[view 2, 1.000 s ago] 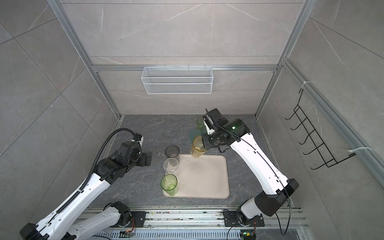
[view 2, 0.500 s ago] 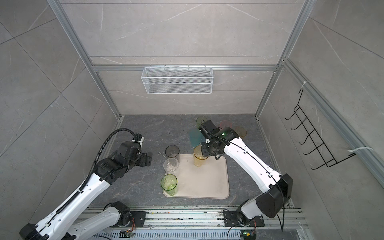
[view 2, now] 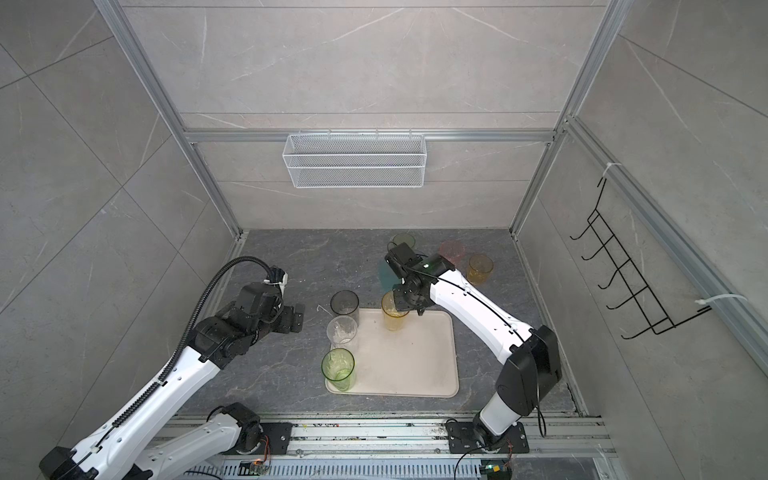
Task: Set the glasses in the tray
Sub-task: 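Lift the yellow cup and carry it over the tray, then lower the yellow cup onto the tray beside the grey cup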
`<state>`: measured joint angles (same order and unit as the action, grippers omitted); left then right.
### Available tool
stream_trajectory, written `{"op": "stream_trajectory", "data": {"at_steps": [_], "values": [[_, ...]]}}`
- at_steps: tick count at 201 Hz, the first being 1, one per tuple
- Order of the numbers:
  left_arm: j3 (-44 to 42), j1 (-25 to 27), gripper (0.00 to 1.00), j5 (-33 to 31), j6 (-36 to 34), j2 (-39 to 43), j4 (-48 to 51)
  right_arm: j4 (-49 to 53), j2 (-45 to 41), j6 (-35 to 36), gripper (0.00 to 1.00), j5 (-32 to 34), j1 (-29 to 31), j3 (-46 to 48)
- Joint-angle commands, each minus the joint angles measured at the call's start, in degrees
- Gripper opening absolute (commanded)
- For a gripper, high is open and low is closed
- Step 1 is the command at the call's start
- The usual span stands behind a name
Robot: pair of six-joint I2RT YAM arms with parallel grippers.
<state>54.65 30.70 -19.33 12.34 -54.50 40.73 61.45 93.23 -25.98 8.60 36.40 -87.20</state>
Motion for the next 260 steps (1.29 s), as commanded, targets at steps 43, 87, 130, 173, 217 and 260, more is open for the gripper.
{"op": "stream_trajectory", "data": {"at_steps": [43,87,130,173,217,260], "values": [[0.20,-0.20,0.98,0.30,-0.39,-0.34,-0.30,-2.83,3.57,-0.83,0.00,1.75,0.34,0.02],[0.28,-0.20,0.98,0.41,-0.49,-0.61,-0.21,-3.36,5.33,-0.51,0.00,3.07,0.34,0.00],[0.27,-0.24,0.98,0.36,-0.47,-0.64,-0.21,-3.08,6.40,-0.07,0.00,5.90,0.16,0.78],[0.28,-0.20,0.98,0.28,-0.52,-0.66,-0.20,-5.14,6.56,-0.56,0.00,2.94,-0.63,2.09],[0.31,-0.20,0.98,0.26,-0.47,-0.71,-0.14,-4.95,7.72,-0.86,0.10,2.03,-1.33,2.00],[0.31,-0.21,0.98,0.10,-0.61,-0.80,-0.17,-3.51,8.15,-0.70,0.26,2.32,-1.42,0.16]]}}
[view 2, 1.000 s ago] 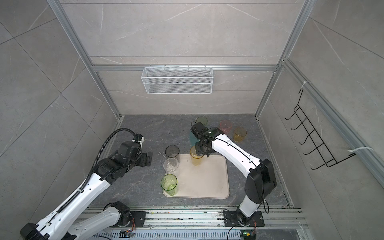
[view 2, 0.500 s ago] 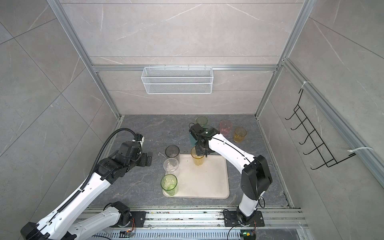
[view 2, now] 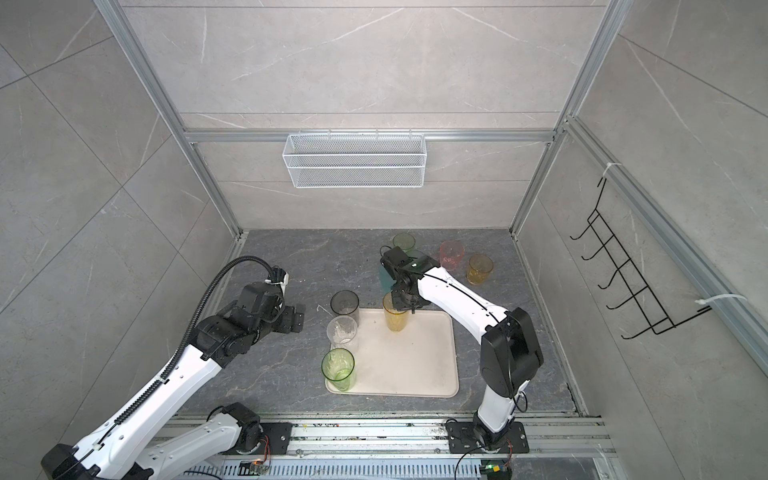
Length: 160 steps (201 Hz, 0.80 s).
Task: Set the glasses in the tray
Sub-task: 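Lower the yellow cup onto the tray beside the grey cup, then open the right gripper and raise it off the yellow cup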
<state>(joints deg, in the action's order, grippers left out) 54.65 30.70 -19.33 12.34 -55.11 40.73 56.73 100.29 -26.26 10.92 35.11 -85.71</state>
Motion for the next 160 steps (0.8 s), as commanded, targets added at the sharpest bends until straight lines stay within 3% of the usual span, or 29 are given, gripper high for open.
{"op": "stream_trajectory", "data": {"at_steps": [1,70,160], "values": [[0.38,-0.20,0.98,0.09,-0.58,-0.22,-0.15,1.24,1.07,-0.43,0.26,-0.01,-0.13,-1.40],[0.27,-0.21,0.98,-0.65,-0.50,0.51,0.14,7.76,0.40,1.77,0.41,3.05,-0.09,-9.79],[0.10,-0.21,0.98,-1.01,-0.32,1.28,0.23,11.21,1.13,6.72,0.45,4.20,-2.30,-22.92]]}}
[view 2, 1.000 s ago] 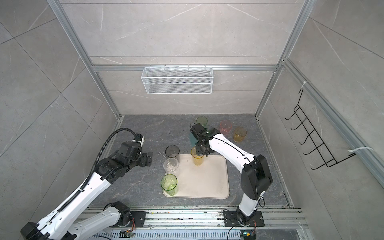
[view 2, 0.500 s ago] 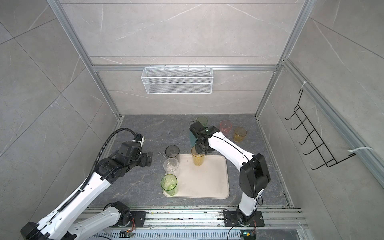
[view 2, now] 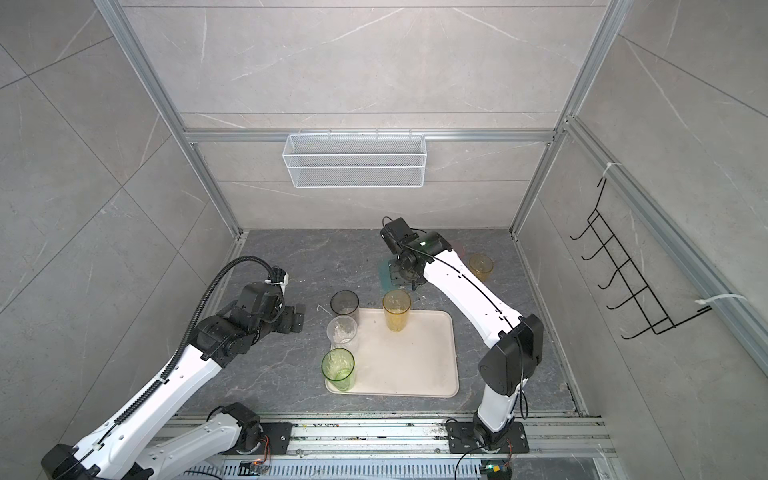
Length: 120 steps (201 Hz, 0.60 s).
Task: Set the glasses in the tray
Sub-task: 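Open the right gripper and raise it off the yellow cup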
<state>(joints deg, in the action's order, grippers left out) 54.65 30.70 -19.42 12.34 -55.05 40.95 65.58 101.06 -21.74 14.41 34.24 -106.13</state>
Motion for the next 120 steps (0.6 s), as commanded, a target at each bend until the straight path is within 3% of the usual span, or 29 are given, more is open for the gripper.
{"op": "stream_trajectory", "data": {"at_steps": [1,120], "values": [[0.10,-0.25,0.98,-0.90,-0.35,1.24,0.01,2.36,0.46,2.25,0.45,0.70,-1.49,-2.59],[-0.03,-0.20,0.98,-0.96,-0.28,1.35,0.10,-6.56,12.03,13.56,0.45,-4.90,-6.18,-13.53]]}}
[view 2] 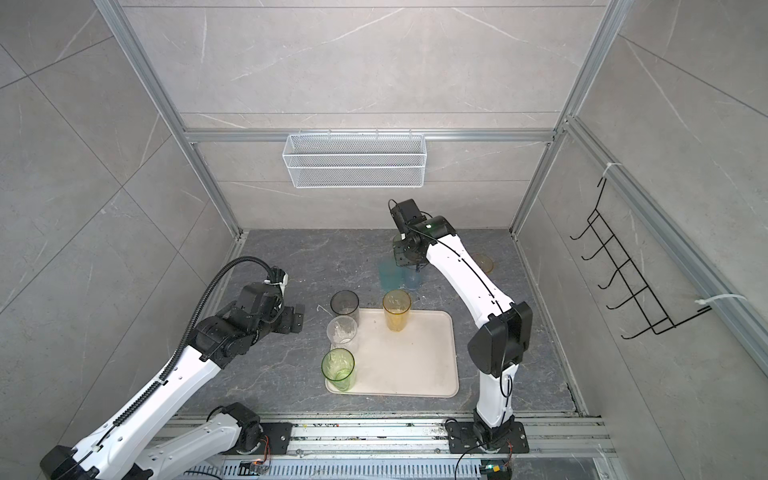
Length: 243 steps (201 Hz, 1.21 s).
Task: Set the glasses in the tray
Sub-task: 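Open the right gripper and raise it off the yellow cup, then move the right gripper over the teal dotted cup beyond the tray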
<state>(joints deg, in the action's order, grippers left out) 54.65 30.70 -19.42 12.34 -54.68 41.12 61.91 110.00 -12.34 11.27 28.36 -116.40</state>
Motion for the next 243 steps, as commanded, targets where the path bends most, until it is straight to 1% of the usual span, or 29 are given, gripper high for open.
{"op": "stream_trajectory", "data": {"at_steps": [1,45,79,147,191,196,216,243], "values": [[-0.05,-0.25,0.98,-1.01,-0.29,0.97,-0.08,-2.95,3.24,4.30,0.45,-1.81,-0.31,-3.37],[-0.07,-0.20,0.98,-1.14,-0.27,1.06,-0.08,-5.69,8.47,7.36,0.45,-3.18,-0.39,-6.65],[-0.01,-0.20,0.98,-1.10,-0.24,0.93,-0.08,-5.78,13.01,8.85,0.45,-4.32,-0.46,-10.17],[-0.06,-0.20,0.98,-1.21,-0.29,0.91,-0.08,1.59,25.23,11.25,0.44,-4.15,-0.46,-24.02],[-0.05,-0.19,0.98,-1.32,-0.24,0.80,0.01,6.52,31.50,12.06,0.44,-4.14,-0.59,-32.13],[-0.07,-0.20,0.98,-1.25,-0.23,0.73,0.01,6.98,32.08,12.07,0.44,-4.16,-0.59,-34.29],[-0.02,-0.20,0.98,-1.37,-0.28,0.71,0.01,8.20,33.75,12.34,0.44,-4.10,-0.59,-36.36],[-0.09,-0.20,0.98,-1.41,-0.19,0.61,0.01,8.66,34.75,12.54,0.44,-3.73,-0.67,-36.76]]}}
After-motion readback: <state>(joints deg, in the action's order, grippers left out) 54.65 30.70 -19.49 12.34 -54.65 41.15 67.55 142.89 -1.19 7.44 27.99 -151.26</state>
